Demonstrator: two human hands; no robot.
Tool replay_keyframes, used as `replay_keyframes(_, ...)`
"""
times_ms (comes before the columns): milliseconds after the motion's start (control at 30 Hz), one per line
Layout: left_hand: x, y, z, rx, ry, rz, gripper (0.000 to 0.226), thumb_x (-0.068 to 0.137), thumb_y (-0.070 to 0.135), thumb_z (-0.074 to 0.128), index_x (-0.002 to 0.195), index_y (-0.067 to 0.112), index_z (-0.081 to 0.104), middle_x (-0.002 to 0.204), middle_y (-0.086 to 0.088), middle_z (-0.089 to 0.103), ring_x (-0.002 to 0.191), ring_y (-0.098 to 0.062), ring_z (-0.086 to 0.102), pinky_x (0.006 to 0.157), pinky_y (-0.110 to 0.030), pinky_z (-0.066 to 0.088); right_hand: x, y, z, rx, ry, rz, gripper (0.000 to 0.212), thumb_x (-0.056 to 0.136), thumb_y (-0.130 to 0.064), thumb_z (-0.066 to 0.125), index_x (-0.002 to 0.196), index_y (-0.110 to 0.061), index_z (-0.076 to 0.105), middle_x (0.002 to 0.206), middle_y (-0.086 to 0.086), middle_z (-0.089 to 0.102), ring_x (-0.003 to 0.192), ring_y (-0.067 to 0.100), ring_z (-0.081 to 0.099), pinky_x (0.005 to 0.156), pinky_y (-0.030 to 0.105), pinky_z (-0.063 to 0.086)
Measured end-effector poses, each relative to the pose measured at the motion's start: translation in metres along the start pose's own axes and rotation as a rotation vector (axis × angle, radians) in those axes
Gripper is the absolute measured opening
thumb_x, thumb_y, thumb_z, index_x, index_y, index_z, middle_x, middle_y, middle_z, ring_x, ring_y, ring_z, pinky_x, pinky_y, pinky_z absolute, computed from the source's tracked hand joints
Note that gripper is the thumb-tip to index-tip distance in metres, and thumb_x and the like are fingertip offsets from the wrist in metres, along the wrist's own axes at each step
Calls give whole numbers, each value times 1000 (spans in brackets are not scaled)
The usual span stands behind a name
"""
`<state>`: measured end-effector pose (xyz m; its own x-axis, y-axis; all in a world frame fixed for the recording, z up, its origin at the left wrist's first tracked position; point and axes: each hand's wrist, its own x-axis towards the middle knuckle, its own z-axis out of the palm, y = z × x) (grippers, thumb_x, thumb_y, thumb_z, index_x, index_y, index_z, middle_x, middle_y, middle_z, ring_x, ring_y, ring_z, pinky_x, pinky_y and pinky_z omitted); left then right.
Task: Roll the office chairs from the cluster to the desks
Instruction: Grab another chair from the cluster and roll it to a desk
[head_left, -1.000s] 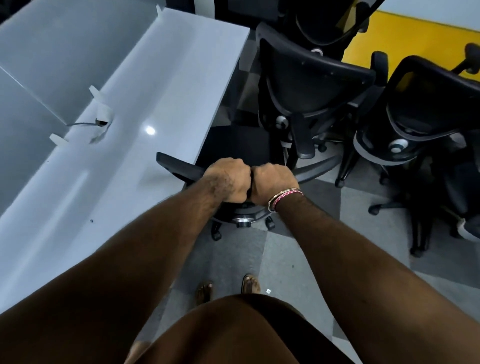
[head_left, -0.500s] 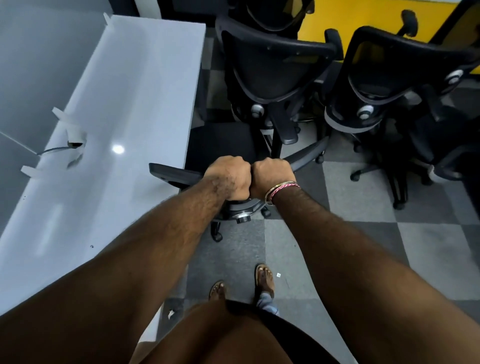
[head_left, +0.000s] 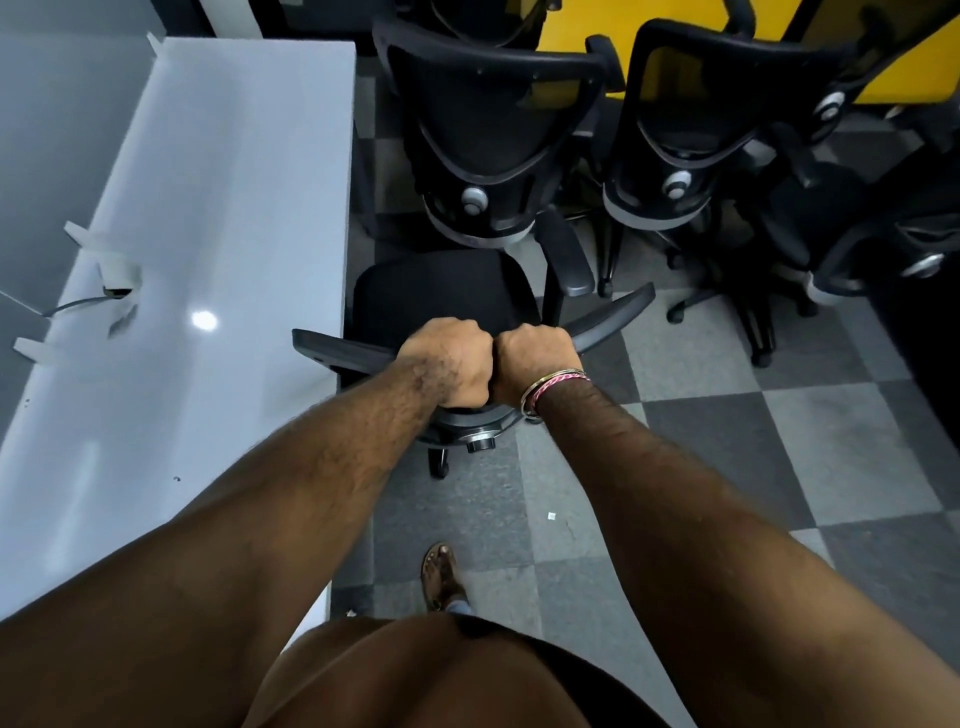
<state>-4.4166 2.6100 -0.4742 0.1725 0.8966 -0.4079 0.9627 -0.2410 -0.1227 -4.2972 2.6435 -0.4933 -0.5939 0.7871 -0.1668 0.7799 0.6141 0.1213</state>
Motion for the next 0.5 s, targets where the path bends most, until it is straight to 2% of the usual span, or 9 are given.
replay_keyframes(300, -19, 76, 10, 79, 21, 106, 22, 84, 35, 53, 67, 20, 55, 67, 1, 60, 64, -18, 59, 66, -37, 58, -84, 26, 19, -3, -6, 42, 20, 84, -44, 55, 79, -25, 60, 78, -5, 67, 68, 21, 64, 58, 30, 42)
replay_keyframes(400, -32, 107, 15, 77, 28, 148, 21, 82, 35, 52, 66, 21, 51, 67, 1, 57, 63, -19, 56, 62, -35, 52, -122, 33, 24, 17, -12, 67, 17, 83, -42, 55, 78, -25, 57, 83, -4, 69, 77, 23, 69, 59, 30, 41)
replay_keyframes(500, -45, 141, 16, 104, 41, 192, 20, 81, 35, 51, 66, 22, 51, 68, 1, 58, 65, -20, 57, 65, -36, 55, -161, 41, 30, 37, -13, 107, 17, 83, -41, 56, 76, -26, 51, 85, -3, 70, 80, 23, 70, 60, 30, 42)
